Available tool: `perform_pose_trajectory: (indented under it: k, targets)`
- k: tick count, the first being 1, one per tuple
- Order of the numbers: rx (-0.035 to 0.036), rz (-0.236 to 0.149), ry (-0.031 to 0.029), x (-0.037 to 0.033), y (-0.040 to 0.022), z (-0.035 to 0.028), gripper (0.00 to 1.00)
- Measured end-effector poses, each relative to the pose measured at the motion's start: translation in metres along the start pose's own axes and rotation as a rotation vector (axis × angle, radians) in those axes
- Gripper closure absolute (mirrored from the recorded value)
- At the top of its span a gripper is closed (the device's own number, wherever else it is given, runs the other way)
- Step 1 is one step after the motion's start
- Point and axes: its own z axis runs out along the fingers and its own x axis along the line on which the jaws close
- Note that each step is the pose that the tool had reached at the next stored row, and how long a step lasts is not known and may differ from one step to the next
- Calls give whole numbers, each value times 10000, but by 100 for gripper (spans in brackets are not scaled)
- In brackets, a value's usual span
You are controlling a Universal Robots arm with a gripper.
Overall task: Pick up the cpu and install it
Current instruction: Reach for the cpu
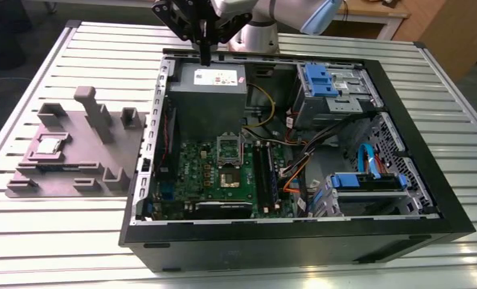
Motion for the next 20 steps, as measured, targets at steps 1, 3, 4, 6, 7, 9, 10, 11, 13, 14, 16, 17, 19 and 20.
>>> perform_pose_trajectory:
  k: [1, 3, 4, 6, 7, 9, 10, 11, 13, 14, 16, 17, 19, 20]
  targets:
    - [0, 0, 0, 4, 0, 0, 90]
    - [0, 0, 0, 11, -1, 0, 90]
    - [0, -1, 0, 15, -1, 0, 90]
    - [0, 0, 0, 23, -2, -1, 90]
    - [0, 0, 0, 27, -2, -1, 90]
    - [0, -1, 0, 33, -2, -1, 90]
    - [1, -1, 0, 36, -3, -1, 90]
    - [1, -1, 0, 39, -3, -1, 90]
    - [0, -1, 0, 48, -4, -1, 90]
    - [0, -1, 0, 52, -4, -1, 90]
    - [0, -1, 0, 58, -4, -1, 90]
    - [0, -1, 0, 62, -5, -2, 90]
    - [0, -1, 0, 68, -5, -2, 90]
    - [0, -1, 0, 70, -5, -2, 90]
